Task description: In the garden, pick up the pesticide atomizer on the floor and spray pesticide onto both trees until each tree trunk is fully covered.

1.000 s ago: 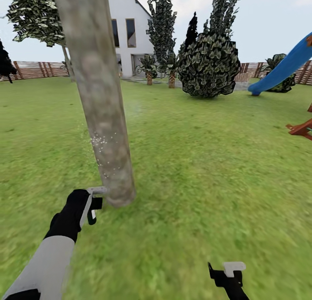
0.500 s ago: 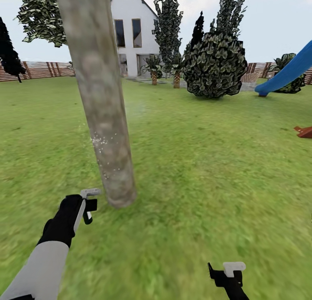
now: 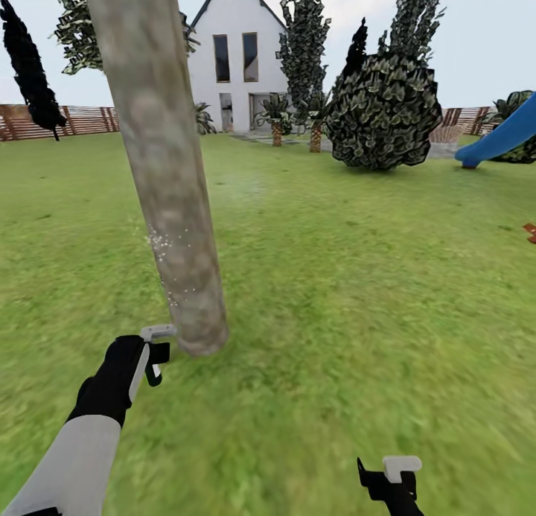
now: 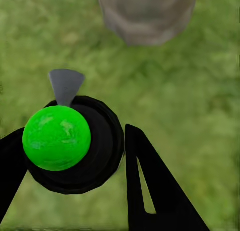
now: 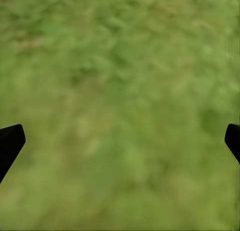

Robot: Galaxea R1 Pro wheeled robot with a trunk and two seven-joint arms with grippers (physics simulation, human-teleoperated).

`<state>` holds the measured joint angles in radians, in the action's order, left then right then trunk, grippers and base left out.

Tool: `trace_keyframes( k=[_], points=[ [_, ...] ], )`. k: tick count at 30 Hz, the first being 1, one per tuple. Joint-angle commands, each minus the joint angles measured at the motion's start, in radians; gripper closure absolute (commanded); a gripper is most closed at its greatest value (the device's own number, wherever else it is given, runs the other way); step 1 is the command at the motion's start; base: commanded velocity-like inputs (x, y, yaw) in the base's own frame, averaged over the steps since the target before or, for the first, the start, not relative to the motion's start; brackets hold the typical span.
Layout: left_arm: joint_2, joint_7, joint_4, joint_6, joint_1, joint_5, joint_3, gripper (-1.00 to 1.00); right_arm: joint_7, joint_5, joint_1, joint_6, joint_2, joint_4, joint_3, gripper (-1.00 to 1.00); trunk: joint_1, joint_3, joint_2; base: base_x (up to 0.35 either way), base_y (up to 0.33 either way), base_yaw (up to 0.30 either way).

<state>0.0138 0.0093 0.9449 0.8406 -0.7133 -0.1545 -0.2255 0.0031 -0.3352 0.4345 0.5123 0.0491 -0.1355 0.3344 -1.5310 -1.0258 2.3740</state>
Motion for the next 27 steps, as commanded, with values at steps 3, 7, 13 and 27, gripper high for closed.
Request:
trace_keyframes(
  k=[3, 7, 13, 27],
  points=[
    [0.0, 0.0, -0.002, 0.0, 0.0, 0.0, 0.0, 1.0, 0.0, 0.0, 0.001, 0.0, 0.0, 0.0, 0.0, -1.0, 0.0, 0.0, 0.0, 0.027, -0.273, 0.277],
    [0.0, 0.0, -0.003, 0.0, 0.0, 0.0, 0.0, 1.0, 0.0, 0.0, 0.0, 0.0, 0.0, 0.001, 0.0, -1.0, 0.0, 0.0, 0.0, 0.078, -0.273, 0.15],
    [0.0, 0.0, -0.003, 0.0, 0.0, 0.0, 0.0, 1.0, 0.0, 0.0, 0.0, 0.0, 0.0, 0.001, 0.0, -1.0, 0.0, 0.0, 0.0, 0.082, -0.273, 0.009],
    [0.0, 0.0, -0.004, 0.0, 0.0, 0.0, 0.0, 1.0, 0.0, -0.001, 0.0, 0.0, 0.0, 0.002, 0.0, -1.0, 0.0, 0.0, 0.0, 0.033, -0.273, 0.209]
  ],
)
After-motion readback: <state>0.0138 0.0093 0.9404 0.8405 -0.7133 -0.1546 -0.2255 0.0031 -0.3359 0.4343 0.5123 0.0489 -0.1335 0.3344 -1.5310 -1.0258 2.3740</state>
